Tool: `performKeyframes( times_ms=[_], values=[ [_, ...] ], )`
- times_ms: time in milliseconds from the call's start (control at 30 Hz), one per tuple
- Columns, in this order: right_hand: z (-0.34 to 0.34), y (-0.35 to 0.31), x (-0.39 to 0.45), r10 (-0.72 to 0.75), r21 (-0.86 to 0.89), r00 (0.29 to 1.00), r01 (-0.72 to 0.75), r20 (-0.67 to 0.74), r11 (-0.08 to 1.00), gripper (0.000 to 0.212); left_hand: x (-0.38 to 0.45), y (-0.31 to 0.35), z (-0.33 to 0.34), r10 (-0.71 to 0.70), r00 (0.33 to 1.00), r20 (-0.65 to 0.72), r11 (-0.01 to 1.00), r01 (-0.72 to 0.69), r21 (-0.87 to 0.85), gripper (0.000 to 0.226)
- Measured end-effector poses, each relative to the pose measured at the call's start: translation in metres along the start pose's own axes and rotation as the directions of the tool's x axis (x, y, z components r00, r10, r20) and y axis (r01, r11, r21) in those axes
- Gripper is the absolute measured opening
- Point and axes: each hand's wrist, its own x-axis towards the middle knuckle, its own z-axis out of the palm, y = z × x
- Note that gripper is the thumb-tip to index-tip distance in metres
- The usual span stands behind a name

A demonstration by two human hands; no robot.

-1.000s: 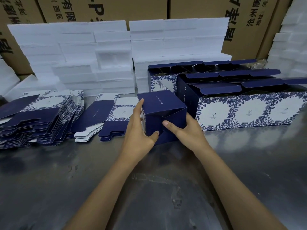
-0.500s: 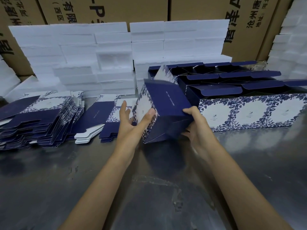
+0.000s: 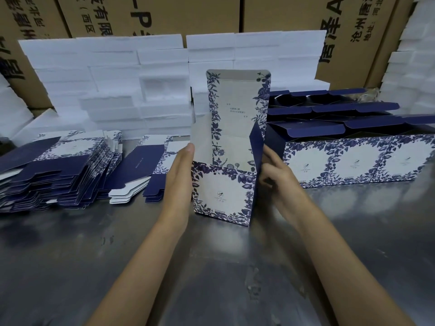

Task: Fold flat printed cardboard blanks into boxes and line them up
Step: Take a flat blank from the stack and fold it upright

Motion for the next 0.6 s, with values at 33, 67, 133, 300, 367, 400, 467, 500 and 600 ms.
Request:
performKeyframes(
  times_ms=[33, 67, 133, 300, 367, 400, 467, 500, 600],
  values=[
    [-0.001, -0.004, -0.001, -0.004, 0.034, 0.999, 0.003, 0.047, 0.999, 0.08, 0.0, 0.001, 0.0, -0.016, 1.0, -0.005, 1.0, 0.016, 0.008, 0.08],
    [-0.002, -0.007, -0.003, -0.005, 0.06, 0.997, 0.001, 0.071, 0.998, 0.086, -0.001, 0.003, 0.0, -0.016, 1.0, 0.001, 1.0, 0.016, 0.003, 0.077],
    [-0.002, -0.011, -0.006, 0.001, 0.07, 0.997, -0.006, 0.079, 0.998, 0.106, -0.003, 0.011, 0.001, -0.005, 1.0, 0.016, 1.0, 0.006, -0.01, 0.062],
    [0.005, -0.019, -0.012, -0.023, -0.056, 0.995, 0.028, 0.092, 0.998, 0.12, -0.014, 0.021, 0.005, 0.017, 0.998, 0.064, 1.0, -0.018, 0.022, 0.044],
    [0.006, -0.018, -0.014, -0.038, -0.08, 0.995, 0.046, 0.09, 0.996, 0.116, -0.018, 0.025, 0.008, -0.011, 0.997, 0.072, 1.0, 0.009, 0.022, 0.046],
    [0.007, -0.018, -0.015, -0.044, -0.07, 0.996, 0.049, 0.079, 0.996, 0.111, -0.019, 0.026, 0.009, -0.022, 0.997, 0.08, 0.999, 0.019, 0.032, 0.045],
    [0.009, -0.019, -0.013, -0.05, -0.07, 0.998, 0.052, 0.033, 0.996, 0.094, -0.021, 0.025, 0.01, -0.009, 0.993, 0.115, 0.997, 0.0, 0.076, 0.038],
    [0.011, -0.019, -0.013, -0.043, -0.088, 0.999, 0.043, -0.009, 0.995, 0.084, -0.023, 0.023, 0.01, 0.006, 0.991, 0.133, 0.994, -0.019, 0.104, 0.036],
    [0.014, -0.013, -0.019, -0.06, -0.102, 0.992, 0.048, -0.115, 0.994, 0.07, -0.034, 0.023, 0.011, 0.027, 0.986, 0.162, 0.979, -0.059, 0.197, 0.04]
  ],
)
